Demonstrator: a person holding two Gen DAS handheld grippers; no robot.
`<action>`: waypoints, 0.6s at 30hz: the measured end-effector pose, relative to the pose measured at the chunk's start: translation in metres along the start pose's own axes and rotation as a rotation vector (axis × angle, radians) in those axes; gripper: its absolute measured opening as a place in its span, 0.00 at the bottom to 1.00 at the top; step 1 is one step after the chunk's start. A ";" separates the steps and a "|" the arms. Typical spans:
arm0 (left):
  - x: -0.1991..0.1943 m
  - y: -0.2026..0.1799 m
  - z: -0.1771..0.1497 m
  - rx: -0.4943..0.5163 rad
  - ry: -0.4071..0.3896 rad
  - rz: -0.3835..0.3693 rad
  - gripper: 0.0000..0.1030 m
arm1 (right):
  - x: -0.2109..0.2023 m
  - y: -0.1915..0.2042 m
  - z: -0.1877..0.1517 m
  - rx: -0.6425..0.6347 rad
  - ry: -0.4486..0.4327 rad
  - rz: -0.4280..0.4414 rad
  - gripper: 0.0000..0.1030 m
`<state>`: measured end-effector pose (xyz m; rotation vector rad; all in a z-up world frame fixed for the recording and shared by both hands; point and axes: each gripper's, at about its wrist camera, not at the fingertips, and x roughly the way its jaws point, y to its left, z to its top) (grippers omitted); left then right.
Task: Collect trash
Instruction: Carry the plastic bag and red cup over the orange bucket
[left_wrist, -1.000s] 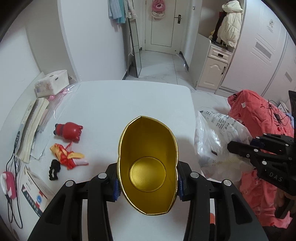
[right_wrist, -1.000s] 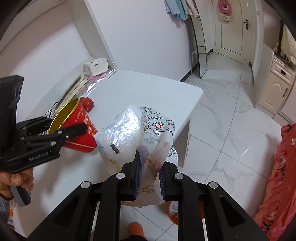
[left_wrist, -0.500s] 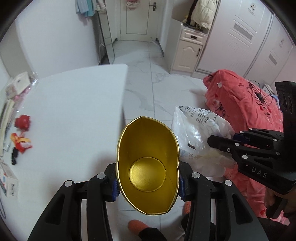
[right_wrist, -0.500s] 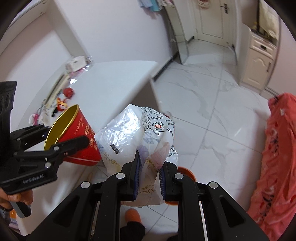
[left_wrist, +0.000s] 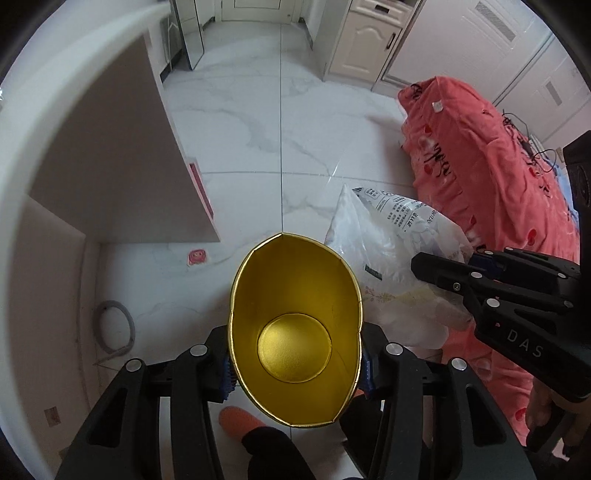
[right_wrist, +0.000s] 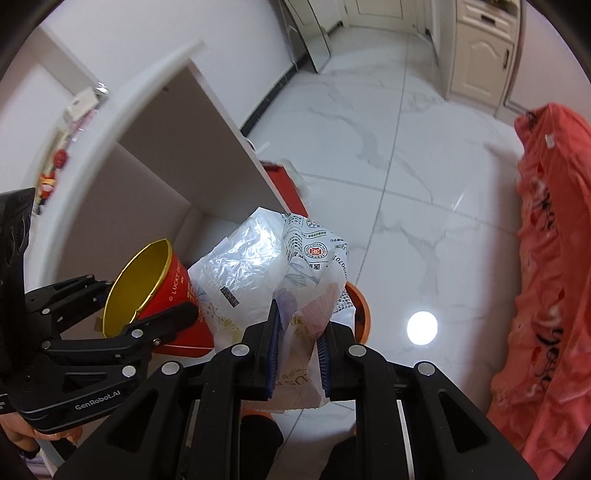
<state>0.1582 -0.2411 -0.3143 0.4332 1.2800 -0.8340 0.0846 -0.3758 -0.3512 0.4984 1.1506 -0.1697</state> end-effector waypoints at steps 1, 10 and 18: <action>0.007 -0.001 0.000 -0.002 0.010 0.001 0.49 | 0.007 -0.004 -0.001 0.005 0.006 -0.002 0.18; 0.092 0.021 -0.012 -0.067 0.107 -0.006 0.52 | 0.100 -0.035 -0.017 0.036 0.090 -0.008 0.18; 0.152 0.032 -0.024 -0.101 0.181 -0.045 0.57 | 0.174 -0.054 -0.035 0.049 0.163 -0.029 0.18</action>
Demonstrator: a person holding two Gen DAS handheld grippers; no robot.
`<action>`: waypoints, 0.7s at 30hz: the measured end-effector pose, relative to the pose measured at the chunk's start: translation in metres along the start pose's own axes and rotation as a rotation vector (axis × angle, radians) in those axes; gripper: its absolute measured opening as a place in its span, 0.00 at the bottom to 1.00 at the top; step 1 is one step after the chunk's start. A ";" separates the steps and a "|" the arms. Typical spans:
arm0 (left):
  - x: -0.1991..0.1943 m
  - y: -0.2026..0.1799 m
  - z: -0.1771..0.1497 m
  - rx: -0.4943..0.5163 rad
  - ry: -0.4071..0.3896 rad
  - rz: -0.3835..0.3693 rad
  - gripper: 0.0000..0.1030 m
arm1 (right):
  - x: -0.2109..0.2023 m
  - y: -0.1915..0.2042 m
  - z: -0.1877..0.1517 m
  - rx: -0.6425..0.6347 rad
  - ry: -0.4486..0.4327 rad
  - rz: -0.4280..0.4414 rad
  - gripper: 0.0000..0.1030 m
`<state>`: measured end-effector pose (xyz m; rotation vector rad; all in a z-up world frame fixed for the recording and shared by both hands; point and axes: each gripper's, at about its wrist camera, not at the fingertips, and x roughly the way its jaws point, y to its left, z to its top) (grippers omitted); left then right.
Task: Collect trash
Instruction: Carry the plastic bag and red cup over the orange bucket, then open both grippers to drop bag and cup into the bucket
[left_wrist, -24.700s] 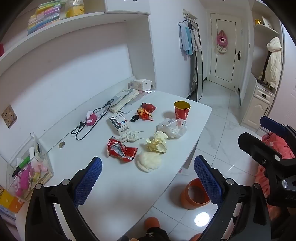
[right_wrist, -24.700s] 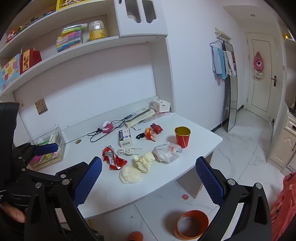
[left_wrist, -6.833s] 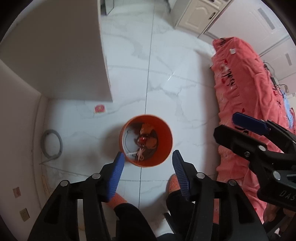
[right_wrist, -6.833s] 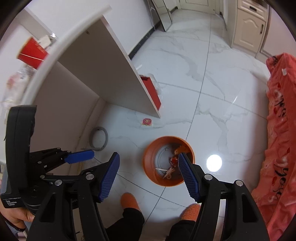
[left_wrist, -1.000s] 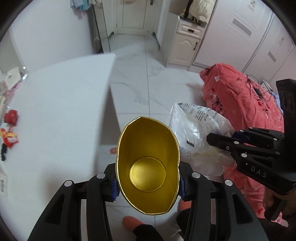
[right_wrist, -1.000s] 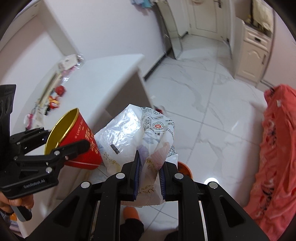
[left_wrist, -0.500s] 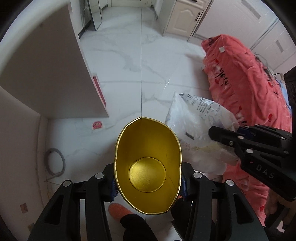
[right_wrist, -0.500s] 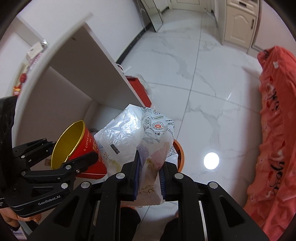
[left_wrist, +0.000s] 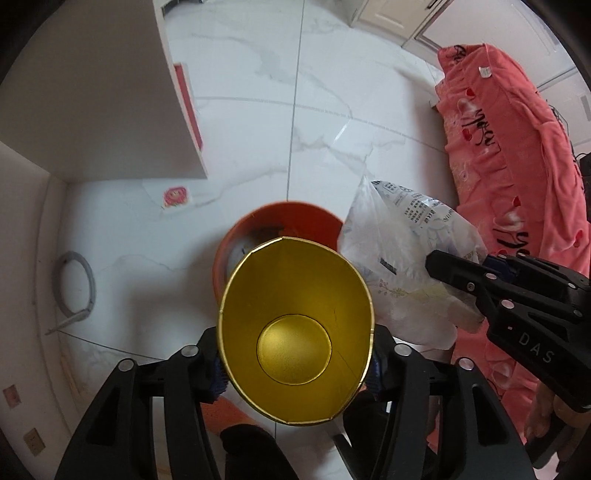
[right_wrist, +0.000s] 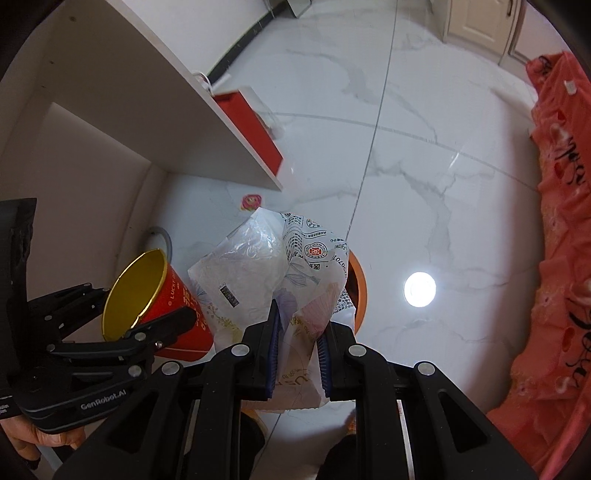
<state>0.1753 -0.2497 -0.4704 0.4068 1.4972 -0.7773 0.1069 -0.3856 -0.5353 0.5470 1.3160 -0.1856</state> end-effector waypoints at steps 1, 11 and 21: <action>0.006 0.000 0.000 -0.001 0.005 -0.002 0.58 | 0.004 0.002 -0.001 0.006 0.002 -0.002 0.18; 0.025 -0.003 0.006 0.021 0.021 0.015 0.83 | 0.023 -0.007 0.003 0.018 0.013 -0.027 0.18; 0.025 0.003 0.003 0.031 0.028 0.039 0.85 | 0.038 0.005 0.010 -0.008 0.040 -0.022 0.30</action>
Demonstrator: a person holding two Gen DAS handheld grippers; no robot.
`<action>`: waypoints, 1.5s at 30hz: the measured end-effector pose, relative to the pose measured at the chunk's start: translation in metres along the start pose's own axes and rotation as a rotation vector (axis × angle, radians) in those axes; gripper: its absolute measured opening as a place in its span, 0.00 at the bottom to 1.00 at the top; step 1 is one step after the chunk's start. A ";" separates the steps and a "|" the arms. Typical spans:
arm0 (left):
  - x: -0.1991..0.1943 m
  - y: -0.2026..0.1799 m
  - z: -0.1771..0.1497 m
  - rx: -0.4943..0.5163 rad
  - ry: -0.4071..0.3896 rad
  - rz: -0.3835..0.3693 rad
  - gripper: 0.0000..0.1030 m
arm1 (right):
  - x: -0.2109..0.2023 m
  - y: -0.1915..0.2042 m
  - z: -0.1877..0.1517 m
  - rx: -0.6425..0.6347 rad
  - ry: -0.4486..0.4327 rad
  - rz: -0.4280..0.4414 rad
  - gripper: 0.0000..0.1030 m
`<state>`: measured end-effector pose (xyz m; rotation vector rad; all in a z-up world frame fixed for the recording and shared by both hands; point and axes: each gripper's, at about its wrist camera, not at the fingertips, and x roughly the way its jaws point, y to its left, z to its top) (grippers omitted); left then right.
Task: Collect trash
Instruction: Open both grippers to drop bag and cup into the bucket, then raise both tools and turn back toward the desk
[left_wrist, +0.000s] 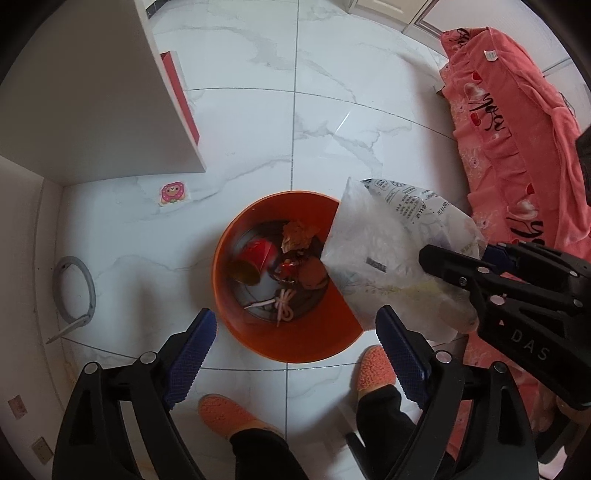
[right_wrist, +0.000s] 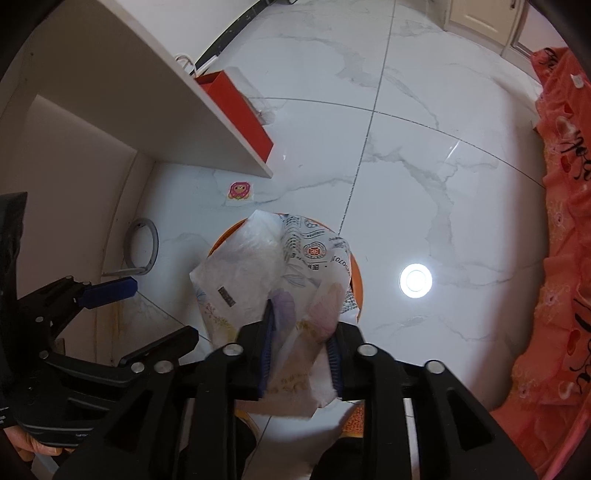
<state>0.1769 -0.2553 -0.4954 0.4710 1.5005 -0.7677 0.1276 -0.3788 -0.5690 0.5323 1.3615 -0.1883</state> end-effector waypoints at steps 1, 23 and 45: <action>0.000 0.002 -0.001 -0.001 0.004 0.005 0.85 | 0.002 0.001 0.001 -0.003 0.002 0.004 0.32; -0.058 -0.002 -0.018 -0.011 -0.031 0.034 0.85 | -0.069 0.028 -0.006 -0.019 -0.052 0.027 0.54; -0.326 -0.040 -0.065 -0.020 -0.412 0.163 0.85 | -0.360 0.113 -0.024 -0.248 -0.374 0.129 0.61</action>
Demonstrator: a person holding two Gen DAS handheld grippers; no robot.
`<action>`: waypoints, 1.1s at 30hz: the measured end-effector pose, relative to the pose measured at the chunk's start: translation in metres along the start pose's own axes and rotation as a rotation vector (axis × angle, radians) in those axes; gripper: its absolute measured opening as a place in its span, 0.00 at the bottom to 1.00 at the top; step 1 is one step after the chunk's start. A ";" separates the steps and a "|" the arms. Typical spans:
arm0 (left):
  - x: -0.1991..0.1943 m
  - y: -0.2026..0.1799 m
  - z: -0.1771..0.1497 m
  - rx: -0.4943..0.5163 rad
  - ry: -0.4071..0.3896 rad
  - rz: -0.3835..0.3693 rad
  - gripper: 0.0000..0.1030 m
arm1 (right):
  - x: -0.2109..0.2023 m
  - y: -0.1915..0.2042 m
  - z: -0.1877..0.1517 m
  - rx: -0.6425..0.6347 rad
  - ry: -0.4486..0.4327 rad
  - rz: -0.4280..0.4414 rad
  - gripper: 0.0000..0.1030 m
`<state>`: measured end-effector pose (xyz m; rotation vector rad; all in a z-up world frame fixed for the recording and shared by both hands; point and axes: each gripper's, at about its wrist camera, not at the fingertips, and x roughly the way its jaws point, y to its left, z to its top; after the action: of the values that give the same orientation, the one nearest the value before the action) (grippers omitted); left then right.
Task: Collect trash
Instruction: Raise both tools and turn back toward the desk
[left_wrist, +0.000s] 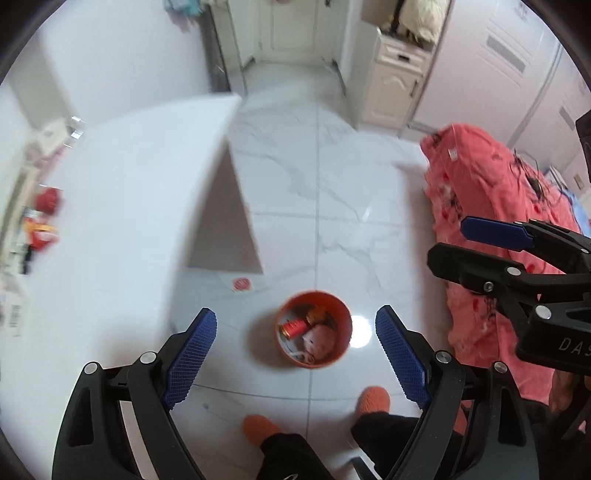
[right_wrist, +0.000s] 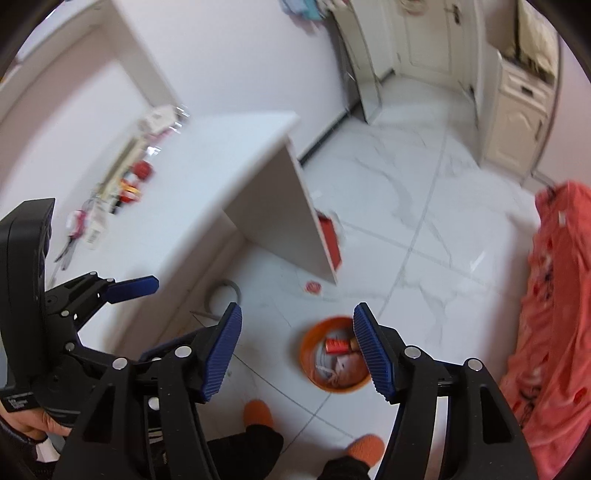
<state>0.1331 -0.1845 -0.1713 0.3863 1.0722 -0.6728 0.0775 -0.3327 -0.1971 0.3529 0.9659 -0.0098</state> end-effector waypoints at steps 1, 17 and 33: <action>-0.007 0.003 0.000 -0.008 -0.012 0.010 0.85 | -0.007 0.007 0.005 -0.014 -0.013 0.008 0.61; -0.082 0.150 -0.041 -0.396 -0.084 0.220 0.85 | 0.024 0.185 0.077 -0.336 -0.001 0.215 0.62; -0.100 0.283 -0.079 -0.625 -0.078 0.296 0.85 | 0.090 0.315 0.106 -0.484 0.051 0.297 0.62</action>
<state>0.2395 0.1037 -0.1240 -0.0266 1.0643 -0.0707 0.2663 -0.0544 -0.1238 0.0461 0.9256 0.4980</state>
